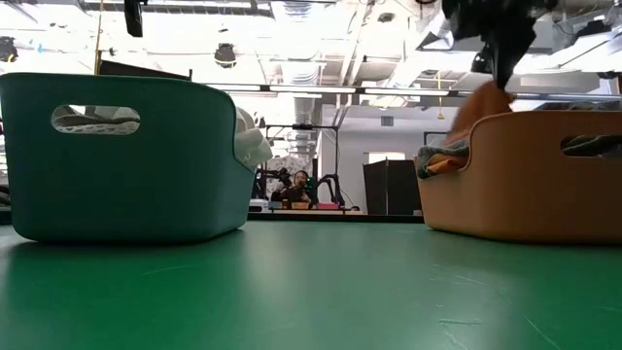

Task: Sort towels by color in basket
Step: Put the orange towel into the orange bin

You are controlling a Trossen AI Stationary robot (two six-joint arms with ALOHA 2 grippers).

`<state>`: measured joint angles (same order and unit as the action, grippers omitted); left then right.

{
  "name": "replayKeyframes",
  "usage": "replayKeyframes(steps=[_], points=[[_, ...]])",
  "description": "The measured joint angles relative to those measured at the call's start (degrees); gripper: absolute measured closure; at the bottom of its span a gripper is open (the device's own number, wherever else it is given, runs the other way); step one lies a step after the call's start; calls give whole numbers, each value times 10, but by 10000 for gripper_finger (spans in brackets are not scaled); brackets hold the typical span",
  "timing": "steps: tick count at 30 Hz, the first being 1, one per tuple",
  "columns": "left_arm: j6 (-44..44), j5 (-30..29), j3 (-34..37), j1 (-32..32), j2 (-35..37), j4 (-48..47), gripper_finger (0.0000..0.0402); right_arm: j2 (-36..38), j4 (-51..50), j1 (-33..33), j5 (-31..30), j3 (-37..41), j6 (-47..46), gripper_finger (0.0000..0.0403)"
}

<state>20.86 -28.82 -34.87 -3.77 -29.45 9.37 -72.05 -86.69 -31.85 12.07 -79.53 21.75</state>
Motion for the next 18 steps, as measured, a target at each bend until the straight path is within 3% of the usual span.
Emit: replayKeyframes(steps=[2, 8, 18], points=[[0, 0, 0, 0, 0, 0, 393, -1, 7, 21, 45, 6, -26, 389], [0, 0, 0, 0, 0, -2, 393, -4, 107, 82, 47, 99, -107, 389], [28, 0, 0, 0, 0, -41, 393, -3, 313, 85, -41, 324, -217, 385]])
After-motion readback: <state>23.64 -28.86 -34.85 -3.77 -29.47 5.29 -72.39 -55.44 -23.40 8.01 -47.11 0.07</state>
